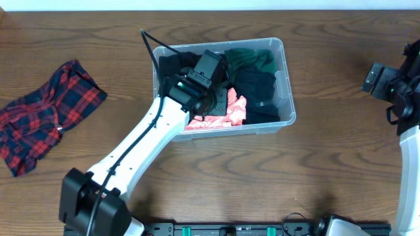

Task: Pack container
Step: 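Lower the pink garment into the bin's center and release, then move the left gripper to the plaid shirt and grasp it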

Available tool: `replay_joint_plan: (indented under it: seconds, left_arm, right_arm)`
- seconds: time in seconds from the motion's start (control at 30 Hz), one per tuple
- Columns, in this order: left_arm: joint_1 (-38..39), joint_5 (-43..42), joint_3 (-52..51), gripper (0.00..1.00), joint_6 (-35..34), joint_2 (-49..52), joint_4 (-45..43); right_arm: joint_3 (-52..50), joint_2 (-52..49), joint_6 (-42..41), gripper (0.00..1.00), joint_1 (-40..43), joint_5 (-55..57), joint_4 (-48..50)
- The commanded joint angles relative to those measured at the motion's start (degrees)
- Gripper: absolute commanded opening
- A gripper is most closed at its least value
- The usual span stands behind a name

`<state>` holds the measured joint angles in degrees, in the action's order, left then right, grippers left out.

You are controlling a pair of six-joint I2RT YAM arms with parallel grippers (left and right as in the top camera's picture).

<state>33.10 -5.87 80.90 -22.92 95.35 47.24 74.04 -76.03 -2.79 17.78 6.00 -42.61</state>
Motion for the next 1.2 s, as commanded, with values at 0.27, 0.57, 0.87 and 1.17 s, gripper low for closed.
replay_joint_plan:
  seconds: [0.27,0.57,0.87,1.17]
  left_arm:
    - [0.6,-6.7,-3.0,0.11,-0.5,7.7,0.2]
    - [0.5,-6.6,-3.1,0.11,0.0,8.9,-2.8]
    - [-5.6,-5.0,2.2,0.12,2.3,1.7,-3.0]
    - [-26.1,3.1,2.4,0.11,2.3,-8.7,-1.7]
  right_arm:
    - [0.1,-0.1,-0.4,0.99,0.2,0.0,-0.1]
    - [0.1,-0.1,-0.4,0.99,0.2,0.0,-0.1]
    - [0.1,-0.1,-0.4,0.99,0.2,0.0,-0.1]
    - [0.1,-0.1,-0.4,0.99,0.2,0.0,-0.1]
